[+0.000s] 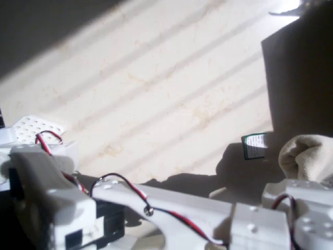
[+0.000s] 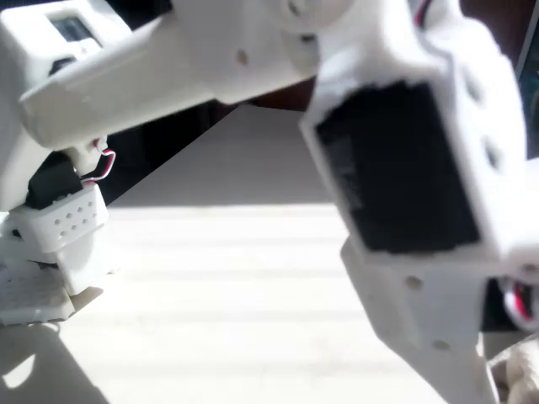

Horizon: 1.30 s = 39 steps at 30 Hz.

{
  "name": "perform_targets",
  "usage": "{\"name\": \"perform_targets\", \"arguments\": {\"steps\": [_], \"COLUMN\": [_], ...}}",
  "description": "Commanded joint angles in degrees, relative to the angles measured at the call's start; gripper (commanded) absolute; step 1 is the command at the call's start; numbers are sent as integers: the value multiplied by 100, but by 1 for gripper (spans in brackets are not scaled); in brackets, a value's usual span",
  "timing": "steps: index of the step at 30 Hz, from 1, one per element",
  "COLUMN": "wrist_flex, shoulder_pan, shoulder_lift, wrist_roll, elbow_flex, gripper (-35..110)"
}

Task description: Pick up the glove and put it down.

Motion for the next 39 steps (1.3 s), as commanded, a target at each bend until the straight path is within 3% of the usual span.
{"name": "perform_targets", "arguments": {"steps": [1,21,32,39], "wrist_flex": [18,26,677,694], "shoulder_pan": [88,88,88,44], "shoulder_lift": [-176,-958,-773,-246], "wrist_roll": [-272,-360,-387,-387], "elbow_flex": [-158,-167,-229,-229], "gripper": [0,1,28,30]}}
